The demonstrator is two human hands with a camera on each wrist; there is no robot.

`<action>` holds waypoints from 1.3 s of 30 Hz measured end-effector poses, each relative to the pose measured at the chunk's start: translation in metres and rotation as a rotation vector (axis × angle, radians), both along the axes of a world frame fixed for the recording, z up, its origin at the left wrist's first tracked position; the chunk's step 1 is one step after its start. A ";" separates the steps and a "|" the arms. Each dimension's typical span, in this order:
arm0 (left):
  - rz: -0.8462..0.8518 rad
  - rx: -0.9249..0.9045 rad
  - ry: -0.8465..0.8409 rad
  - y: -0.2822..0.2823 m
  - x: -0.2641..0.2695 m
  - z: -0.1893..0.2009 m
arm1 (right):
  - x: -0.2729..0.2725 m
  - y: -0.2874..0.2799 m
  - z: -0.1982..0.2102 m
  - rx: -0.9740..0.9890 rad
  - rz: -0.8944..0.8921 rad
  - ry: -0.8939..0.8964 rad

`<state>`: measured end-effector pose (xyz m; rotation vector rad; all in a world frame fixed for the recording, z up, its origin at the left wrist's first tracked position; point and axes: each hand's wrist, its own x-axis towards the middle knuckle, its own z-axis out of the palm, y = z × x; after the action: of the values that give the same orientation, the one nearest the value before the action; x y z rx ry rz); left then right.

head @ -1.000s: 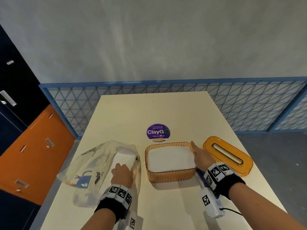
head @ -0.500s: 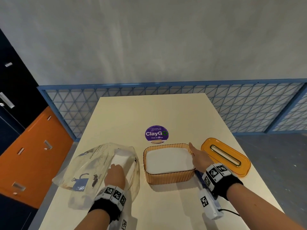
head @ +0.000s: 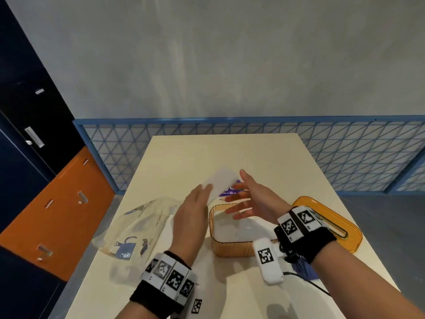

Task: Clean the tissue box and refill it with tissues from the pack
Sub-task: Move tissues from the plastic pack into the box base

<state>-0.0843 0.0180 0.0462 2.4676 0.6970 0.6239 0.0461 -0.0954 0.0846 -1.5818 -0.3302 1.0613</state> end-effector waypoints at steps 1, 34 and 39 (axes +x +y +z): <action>-0.053 -0.032 -0.020 -0.007 0.003 -0.006 | 0.001 0.002 0.004 0.026 0.017 0.033; 0.174 -0.557 0.112 -0.022 0.045 -0.042 | 0.042 -0.046 -0.070 -0.381 -0.177 -0.566; 0.145 -0.383 0.390 -0.026 0.049 -0.039 | 0.041 -0.045 -0.082 -0.566 -0.107 -0.623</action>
<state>-0.0355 -0.0083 0.0069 2.2039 1.0434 0.0391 0.0868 -0.1408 0.0024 -2.4085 -0.3704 0.5728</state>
